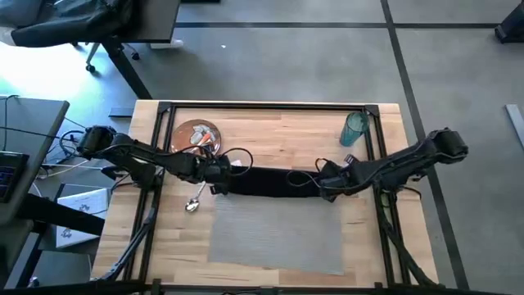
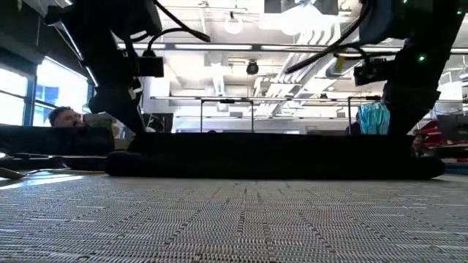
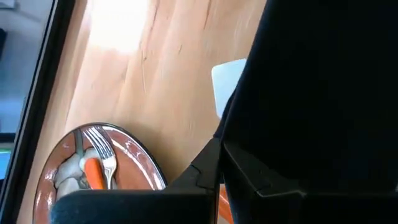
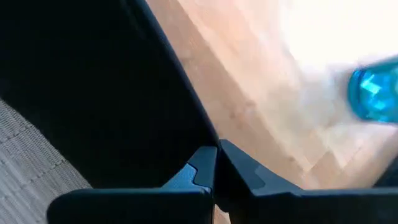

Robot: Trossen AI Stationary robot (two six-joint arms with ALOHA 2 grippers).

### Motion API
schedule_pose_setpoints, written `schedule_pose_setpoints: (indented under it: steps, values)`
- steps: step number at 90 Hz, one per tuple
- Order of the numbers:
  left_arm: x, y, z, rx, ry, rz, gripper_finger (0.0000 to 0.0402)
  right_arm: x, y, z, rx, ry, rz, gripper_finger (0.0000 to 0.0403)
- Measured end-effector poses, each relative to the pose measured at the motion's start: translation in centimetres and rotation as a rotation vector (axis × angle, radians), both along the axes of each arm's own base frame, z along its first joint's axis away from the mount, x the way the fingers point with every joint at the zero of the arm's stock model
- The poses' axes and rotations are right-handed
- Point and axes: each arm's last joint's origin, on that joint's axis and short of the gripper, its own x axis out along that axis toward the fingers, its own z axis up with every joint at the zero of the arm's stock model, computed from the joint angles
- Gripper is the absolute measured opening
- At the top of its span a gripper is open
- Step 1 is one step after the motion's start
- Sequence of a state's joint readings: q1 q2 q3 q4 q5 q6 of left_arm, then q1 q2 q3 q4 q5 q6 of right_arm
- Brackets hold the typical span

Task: Set table place
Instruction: Fold the black napkin

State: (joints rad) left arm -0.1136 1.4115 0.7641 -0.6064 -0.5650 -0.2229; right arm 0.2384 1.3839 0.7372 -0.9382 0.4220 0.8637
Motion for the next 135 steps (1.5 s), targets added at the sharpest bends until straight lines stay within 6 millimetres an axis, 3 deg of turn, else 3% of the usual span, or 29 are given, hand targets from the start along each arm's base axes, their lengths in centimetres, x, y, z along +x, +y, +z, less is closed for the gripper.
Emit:
schedule_pose_setpoints:
  steps: [47, 64, 77, 96, 109, 117, 135]
  values:
    - [0.7, 0.0, 0.2, 0.01, -0.051, -0.038, 0.0001, 0.6, -0.8, -1.3, -0.028, 0.07, -0.033, 0.0011]
    - [0.7, 0.0, 0.3, 0.006, -0.059, -0.03, 0.004, 0.2, -1.0, -1.2, 0.005, 0.124, -0.048, 0.0082]
    - [1.0, 0.0, 1.2, 0.005, -0.056, -0.029, 0.0087, -0.1, -1.2, 0.4, -0.004, 0.21, -0.047, 0.0149]
    - [2.7, -0.5, 3.2, -0.118, -0.168, -0.096, 0.013, 1.4, -0.6, 2.1, 0.083, 0.204, 0.124, 0.0211]
    - [3.2, -1.0, 1.6, -0.248, -0.264, -0.232, 0.0133, 3.8, 0.6, 0.0, 0.214, -0.08, 0.396, 0.022]
    - [2.6, -0.8, 0.0, -0.265, -0.294, -0.243, 0.0131, 4.1, 0.5, -1.8, 0.242, -0.226, 0.463, 0.022]
    - [0.4, -0.5, -3.1, -0.301, -0.233, -0.153, 0.0131, 2.5, 0.1, -4.0, 0.283, -0.199, 0.412, 0.022]
